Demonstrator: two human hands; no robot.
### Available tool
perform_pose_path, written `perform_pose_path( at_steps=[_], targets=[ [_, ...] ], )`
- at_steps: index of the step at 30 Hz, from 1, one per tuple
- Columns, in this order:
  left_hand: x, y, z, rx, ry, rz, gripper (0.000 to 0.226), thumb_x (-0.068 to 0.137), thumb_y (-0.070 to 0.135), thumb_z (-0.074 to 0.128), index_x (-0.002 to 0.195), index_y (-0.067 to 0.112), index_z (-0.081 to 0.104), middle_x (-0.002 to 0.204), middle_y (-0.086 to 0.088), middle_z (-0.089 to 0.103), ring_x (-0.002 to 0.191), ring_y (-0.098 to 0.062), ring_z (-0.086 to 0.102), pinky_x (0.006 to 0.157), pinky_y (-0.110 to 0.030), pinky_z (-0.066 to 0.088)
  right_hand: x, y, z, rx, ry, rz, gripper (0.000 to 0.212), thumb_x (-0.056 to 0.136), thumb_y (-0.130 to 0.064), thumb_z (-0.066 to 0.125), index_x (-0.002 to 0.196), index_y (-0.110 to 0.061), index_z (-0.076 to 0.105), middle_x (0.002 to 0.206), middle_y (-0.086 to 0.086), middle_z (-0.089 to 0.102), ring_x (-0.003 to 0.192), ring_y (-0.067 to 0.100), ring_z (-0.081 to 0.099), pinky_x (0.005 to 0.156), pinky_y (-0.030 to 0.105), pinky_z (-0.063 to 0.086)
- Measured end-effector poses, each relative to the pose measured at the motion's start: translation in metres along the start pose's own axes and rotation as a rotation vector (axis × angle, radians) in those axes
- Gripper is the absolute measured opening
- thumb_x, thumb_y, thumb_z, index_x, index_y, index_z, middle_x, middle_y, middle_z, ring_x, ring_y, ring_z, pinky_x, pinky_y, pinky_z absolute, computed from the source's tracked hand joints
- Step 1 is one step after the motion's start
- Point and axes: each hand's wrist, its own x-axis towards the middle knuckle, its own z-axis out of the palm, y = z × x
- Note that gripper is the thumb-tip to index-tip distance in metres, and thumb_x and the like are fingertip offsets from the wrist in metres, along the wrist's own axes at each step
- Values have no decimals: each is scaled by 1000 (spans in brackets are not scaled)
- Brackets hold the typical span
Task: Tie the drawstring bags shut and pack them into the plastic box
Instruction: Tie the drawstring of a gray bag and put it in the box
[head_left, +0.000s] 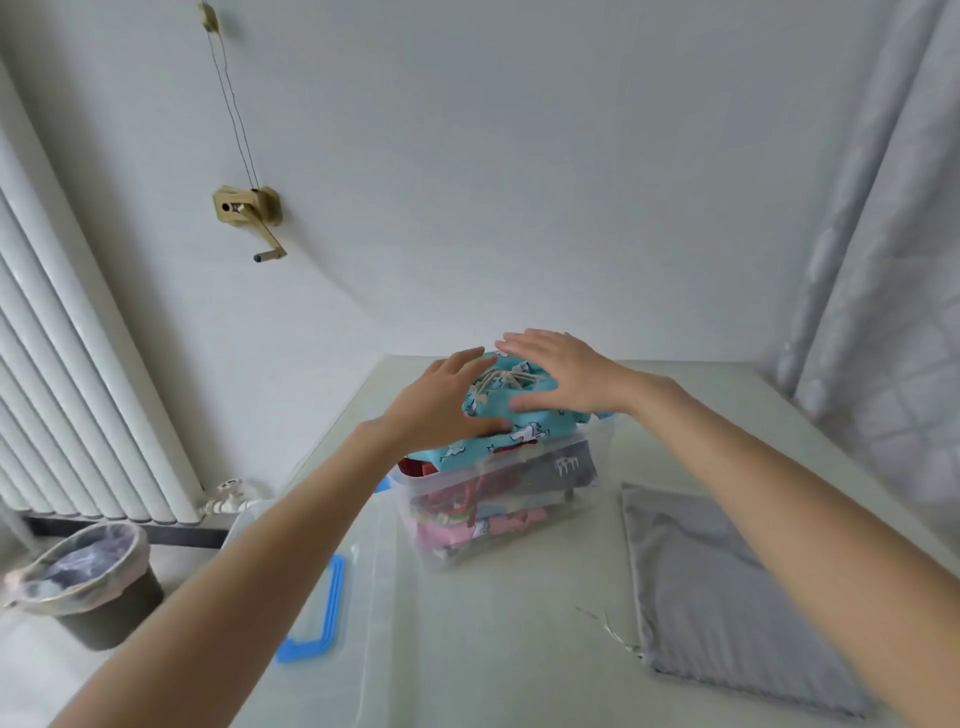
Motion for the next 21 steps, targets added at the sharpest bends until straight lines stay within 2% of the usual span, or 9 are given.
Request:
perform_pose_path(
  at_steps=[2, 4, 7, 10, 12, 15, 18, 21],
  targets=[
    [11, -4, 4, 152, -85, 7, 92, 75, 66, 57, 148, 27, 16, 156, 9, 13, 142, -17, 16, 112, -38, 27, 7, 4, 6, -234, -131, 10, 91, 81, -68, 47, 150, -29, 3, 159, -9, -1, 145, 13, -5, 117, 47, -2],
    [18, -7, 8, 228, -136, -14, 93, 76, 66, 57, 149, 25, 15, 156, 8, 16, 141, -17, 20, 109, -38, 31, 17, 7, 13, -346, -223, 22, 95, 81, -70, 45, 150, -27, -3, 159, -9, -4, 146, 13, -7, 116, 51, -4],
    [20, -8, 20, 243, -200, -45, 87, 79, 61, 58, 147, 25, 17, 152, 5, 27, 134, -19, 34, 100, -38, 40, 28, 10, 25, -354, -332, 74, 90, 84, -61, 52, 150, -28, 1, 158, -8, 7, 146, 13, 4, 115, 54, -5],
    [20, -11, 33, 263, -261, -16, 77, 86, 51, 55, 147, 25, 17, 151, 3, 30, 134, -19, 35, 99, -38, 41, 34, 15, 31, -341, -399, 89, 84, 86, -52, 58, 149, -32, 7, 157, -9, 17, 144, 15, 16, 114, 55, -4],
    [21, -16, 30, 204, -239, -32, 80, 82, 59, 55, 147, 27, 19, 150, 3, 32, 132, -20, 37, 100, -39, 40, 33, 18, 26, -282, -353, 67, 89, 80, -59, 60, 149, -31, 10, 156, -7, 20, 143, 18, 19, 115, 53, 2],
    [18, -20, 19, 100, -186, -74, 80, 77, 67, 54, 144, 34, 26, 146, 5, 39, 128, -20, 41, 99, -39, 39, 24, 23, 16, -25, -209, 47, 89, 76, -59, 65, 148, -29, 22, 153, -5, 28, 139, 17, 27, 113, 38, 19],
    [13, -18, 11, 30, -63, -82, 60, 84, 61, 49, 138, 35, 38, 137, 8, 50, 122, -18, 49, 95, -38, 42, 12, 24, 9, 209, -74, 51, 66, 83, -55, 59, 139, -28, 40, 146, -6, 40, 134, 14, 35, 109, 33, 27],
    [5, -7, 4, 9, 189, -35, 40, 92, 51, 46, 127, 33, 51, 118, 15, 63, 106, -12, 58, 86, -31, 46, -5, 17, 4, 279, 192, 51, 42, 89, -46, 54, 125, -25, 56, 126, -7, 59, 117, 11, 52, 103, 35, 39]
  ],
)
